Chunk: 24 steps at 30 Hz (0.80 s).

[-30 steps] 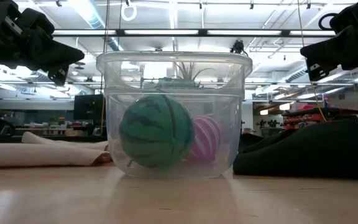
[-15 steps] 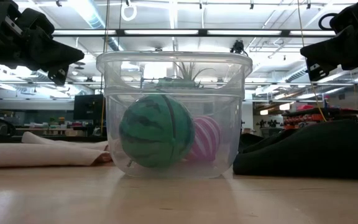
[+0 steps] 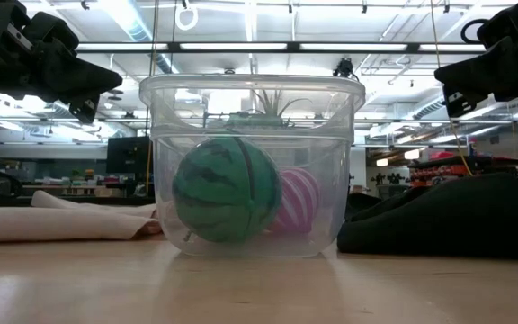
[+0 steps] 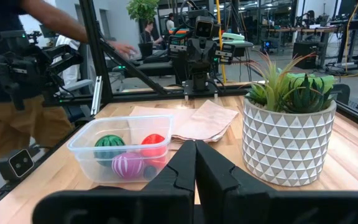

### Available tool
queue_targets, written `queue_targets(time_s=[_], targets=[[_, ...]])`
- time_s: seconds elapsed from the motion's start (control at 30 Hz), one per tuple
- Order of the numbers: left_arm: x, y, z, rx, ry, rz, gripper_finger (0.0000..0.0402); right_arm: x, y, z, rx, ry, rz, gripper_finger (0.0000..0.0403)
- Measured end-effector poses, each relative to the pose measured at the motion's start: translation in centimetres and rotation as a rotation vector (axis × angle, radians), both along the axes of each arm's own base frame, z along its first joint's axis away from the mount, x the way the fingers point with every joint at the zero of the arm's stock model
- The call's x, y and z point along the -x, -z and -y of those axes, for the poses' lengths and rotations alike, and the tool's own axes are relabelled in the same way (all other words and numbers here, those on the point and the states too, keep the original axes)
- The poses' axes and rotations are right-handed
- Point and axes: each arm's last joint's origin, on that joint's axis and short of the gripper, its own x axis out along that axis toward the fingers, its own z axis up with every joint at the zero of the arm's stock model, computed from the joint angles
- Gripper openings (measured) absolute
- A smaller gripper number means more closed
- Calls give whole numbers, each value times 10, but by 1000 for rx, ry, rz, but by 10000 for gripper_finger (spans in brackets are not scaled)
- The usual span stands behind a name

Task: Pick and placing Produce into tupperware
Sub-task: Return to Home Position

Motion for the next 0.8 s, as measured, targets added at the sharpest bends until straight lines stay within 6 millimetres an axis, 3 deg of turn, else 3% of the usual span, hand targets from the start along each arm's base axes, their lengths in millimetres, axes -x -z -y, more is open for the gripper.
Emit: queue_targets(time_s=[0.37, 0.8], targets=[[0, 0, 0, 0, 0, 0, 28, 0, 0, 0, 0, 0, 0, 14], [0, 0, 0, 1, 0, 0, 40, 0, 0, 0, 0, 0, 0, 14]])
